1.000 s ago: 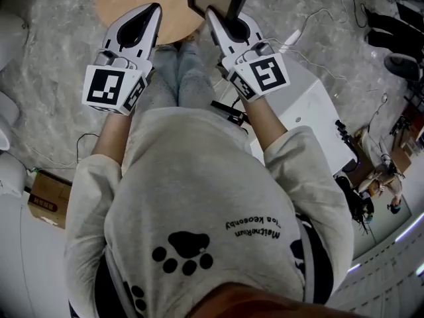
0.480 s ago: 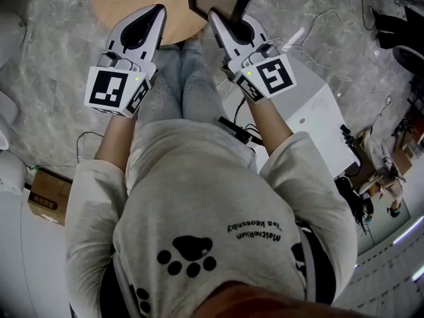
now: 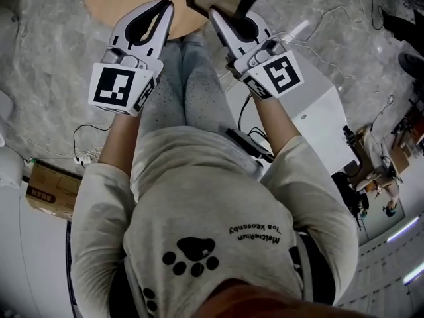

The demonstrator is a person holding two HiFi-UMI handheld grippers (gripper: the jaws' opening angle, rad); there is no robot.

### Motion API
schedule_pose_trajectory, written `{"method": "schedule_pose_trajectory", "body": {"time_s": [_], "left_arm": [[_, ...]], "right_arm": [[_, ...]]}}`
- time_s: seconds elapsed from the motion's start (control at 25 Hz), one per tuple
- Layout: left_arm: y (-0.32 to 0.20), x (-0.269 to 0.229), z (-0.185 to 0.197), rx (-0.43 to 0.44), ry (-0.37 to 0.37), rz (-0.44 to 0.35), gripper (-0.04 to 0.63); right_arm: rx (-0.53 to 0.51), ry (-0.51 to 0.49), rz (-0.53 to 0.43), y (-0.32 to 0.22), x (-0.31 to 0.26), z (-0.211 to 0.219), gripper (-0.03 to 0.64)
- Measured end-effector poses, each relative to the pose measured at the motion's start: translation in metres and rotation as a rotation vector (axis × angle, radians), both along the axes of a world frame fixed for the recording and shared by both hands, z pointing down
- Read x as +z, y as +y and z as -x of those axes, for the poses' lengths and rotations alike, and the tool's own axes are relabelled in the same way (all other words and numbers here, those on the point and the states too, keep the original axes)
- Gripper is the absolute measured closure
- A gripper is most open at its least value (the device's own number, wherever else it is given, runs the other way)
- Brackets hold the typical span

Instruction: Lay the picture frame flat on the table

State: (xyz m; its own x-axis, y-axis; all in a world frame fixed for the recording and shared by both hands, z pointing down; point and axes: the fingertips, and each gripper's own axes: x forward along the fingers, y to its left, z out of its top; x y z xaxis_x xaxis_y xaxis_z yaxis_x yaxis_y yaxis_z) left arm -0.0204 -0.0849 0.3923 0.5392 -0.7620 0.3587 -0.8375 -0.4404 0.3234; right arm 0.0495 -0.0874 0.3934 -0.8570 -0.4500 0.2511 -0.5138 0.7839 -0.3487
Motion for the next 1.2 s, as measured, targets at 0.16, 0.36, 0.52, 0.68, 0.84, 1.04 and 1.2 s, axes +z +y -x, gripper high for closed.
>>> {"method": "schedule_pose_trajectory", "body": {"time_s": [0.16,0.36,0.52,0.68,0.84,1.04,1.2], "left_arm": [[0.003,0.018,-0.006,0.004,0.009,0.020,0.582],[0.004,0.034,-0.010,0.007,0.029,0.044,0.479],[0.002,0.043,-0.009,0.019,0.046,0.050,0.479],[-0.002,0.050,-0.010,0.068,0.070,0.049,0.468],[0.001,0.051,-0.014,0.142,0.103,0.044,0.468],[0.005,0.049,-0.024,0.225,0.145,0.040,0.462],[0.006,0.049,-0.026,0.241,0.199,0.053,0.462]], "right_arm": [[-0.017,-0.008,0.006,0.002,0.015,0.000,0.598],[-0.044,-0.010,0.020,0.008,0.029,0.000,0.598],[-0.070,-0.023,0.028,0.012,0.035,0.001,0.598],[-0.100,-0.037,0.029,0.014,0.035,0.004,0.598],[-0.110,-0.048,0.031,0.015,0.034,0.005,0.598],[-0.135,-0.059,0.031,0.017,0.034,0.005,0.598],[-0.162,-0.088,0.032,0.021,0.032,0.007,0.598]]}}
